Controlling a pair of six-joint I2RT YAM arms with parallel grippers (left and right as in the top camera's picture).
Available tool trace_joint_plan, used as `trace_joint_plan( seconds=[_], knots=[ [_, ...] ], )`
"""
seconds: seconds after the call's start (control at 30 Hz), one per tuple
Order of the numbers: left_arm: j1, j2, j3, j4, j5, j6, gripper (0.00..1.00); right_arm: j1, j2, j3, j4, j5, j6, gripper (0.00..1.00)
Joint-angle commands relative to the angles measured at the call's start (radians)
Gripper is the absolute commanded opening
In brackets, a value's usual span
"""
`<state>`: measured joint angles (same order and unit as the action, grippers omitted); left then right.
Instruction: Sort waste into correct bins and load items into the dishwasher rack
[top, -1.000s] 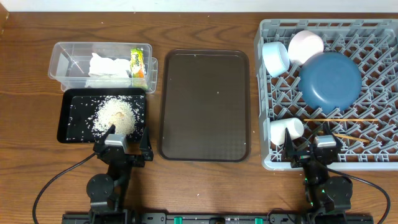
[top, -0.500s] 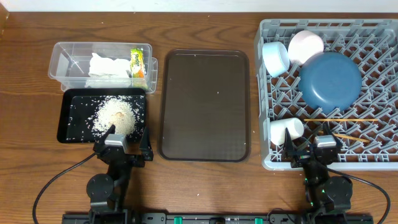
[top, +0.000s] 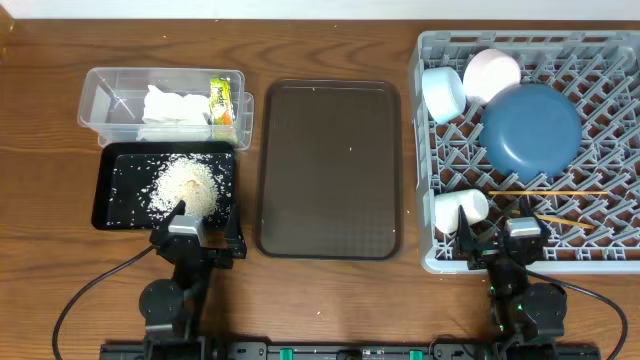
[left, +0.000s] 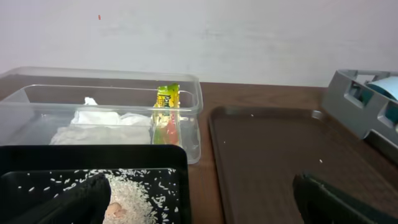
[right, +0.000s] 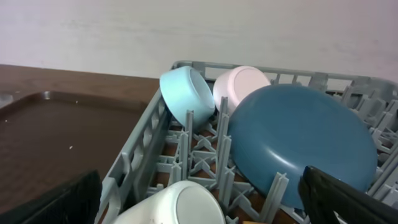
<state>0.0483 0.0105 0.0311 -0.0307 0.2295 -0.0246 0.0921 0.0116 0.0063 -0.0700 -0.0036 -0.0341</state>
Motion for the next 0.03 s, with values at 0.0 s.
trace_joint_plan(
  seconds=[0.0],
  knots=[
    [-0.007, -0.006, -0.027, -0.019, -0.002, 0.013, 0.96, 0.001, -0.006, -0.001, -0.004, 0.006, 0.011, 0.99]
  ],
)
